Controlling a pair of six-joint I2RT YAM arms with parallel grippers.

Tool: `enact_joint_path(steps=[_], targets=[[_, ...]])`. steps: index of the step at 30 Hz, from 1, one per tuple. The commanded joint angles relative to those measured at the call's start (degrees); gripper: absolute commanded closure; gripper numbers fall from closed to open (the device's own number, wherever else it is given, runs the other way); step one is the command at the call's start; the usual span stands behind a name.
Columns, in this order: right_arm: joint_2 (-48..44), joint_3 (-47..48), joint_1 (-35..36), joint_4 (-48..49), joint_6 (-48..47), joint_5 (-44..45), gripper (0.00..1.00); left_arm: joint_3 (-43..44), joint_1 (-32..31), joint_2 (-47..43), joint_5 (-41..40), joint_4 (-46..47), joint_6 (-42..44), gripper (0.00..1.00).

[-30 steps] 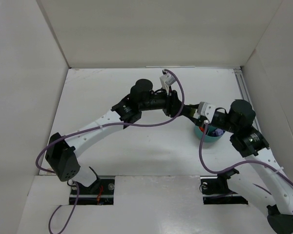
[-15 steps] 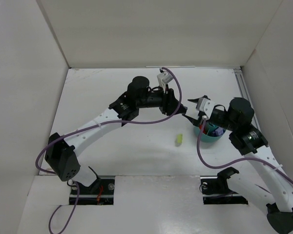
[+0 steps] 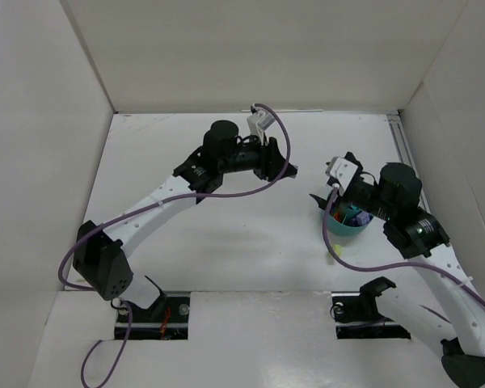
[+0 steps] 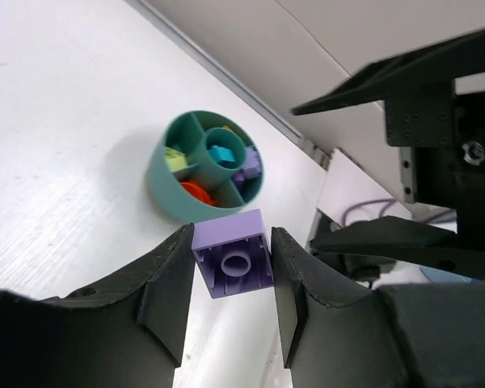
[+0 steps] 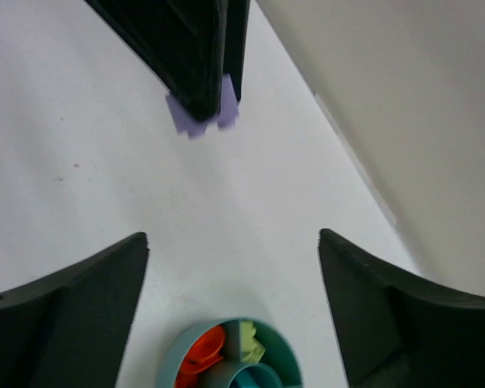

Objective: Sort the legos into containers by color

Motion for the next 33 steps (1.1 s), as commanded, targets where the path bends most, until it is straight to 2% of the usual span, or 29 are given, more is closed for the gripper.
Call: enact_joint_path(steps=[1,2,4,5,8,9,12,18,21,24,29,33], targets=[[-0.09,3.05,-0.26,-7.39,4.42,8.25,0.04,-0.49,2.01,-2.40,-3.47,0.40,0.97,1.00],[-0.08,3.05,-0.26,-8.89,5.48,12.10,0.00,-0.50,2.01,-2.40,-6.17,-0.99,0.97,1.00],[-1.65,3.75,-0.26,-12.23,10.11,17.74,0.00,0.99,2.01,-0.65,-8.48,-2.32,1.67,1.00],[-2.53,4.45,-0.26,-13.29,12.84,27.25,0.00,1.00,2.01,-0.03,-9.01,-2.33,1.67,1.00],[-5.87,6.91,-0.26,-19.35,22.17,42.59,0.00,2.23,2.54,2.69,-9.01,-2.42,1.67,1.00],[-6.49,7.44,-0.26,-20.84,24.27,50.38,0.00,3.19,2.54,3.48,-9.01,-2.42,1.67,1.00],[-5.63,9.98,-1.92,-28.64,29.30,58.52,0.00,7.05,1.31,8.30,-9.53,-3.82,2.19,1.00],[-1.31,9.29,-6.85,-31.84,33.26,59.60,0.00,11.28,-4.82,13.15,-11.37,-4.44,4.83,1.00],[-4.63,9.29,-8.16,-31.84,34.49,62.32,0.00,12.59,-9.13,16.23,-14.37,-3.39,5.45,1.00],[-8.59,8.68,-8.17,-31.84,36.95,66.62,0.00,13.13,-12.13,19.12,-17.08,1.26,1.87,1.00],[-16.16,7.53,-8.17,-31.84,39.76,69.53,0.00,13.13,-19.51,22.73,-30.85,8.12,-2.00,1.00],[-18.27,8.06,-8.17,-31.84,39.76,71.82,0.00,14.36,-22.42,26.42,-34.23,12.52,-4.91,1.00]])
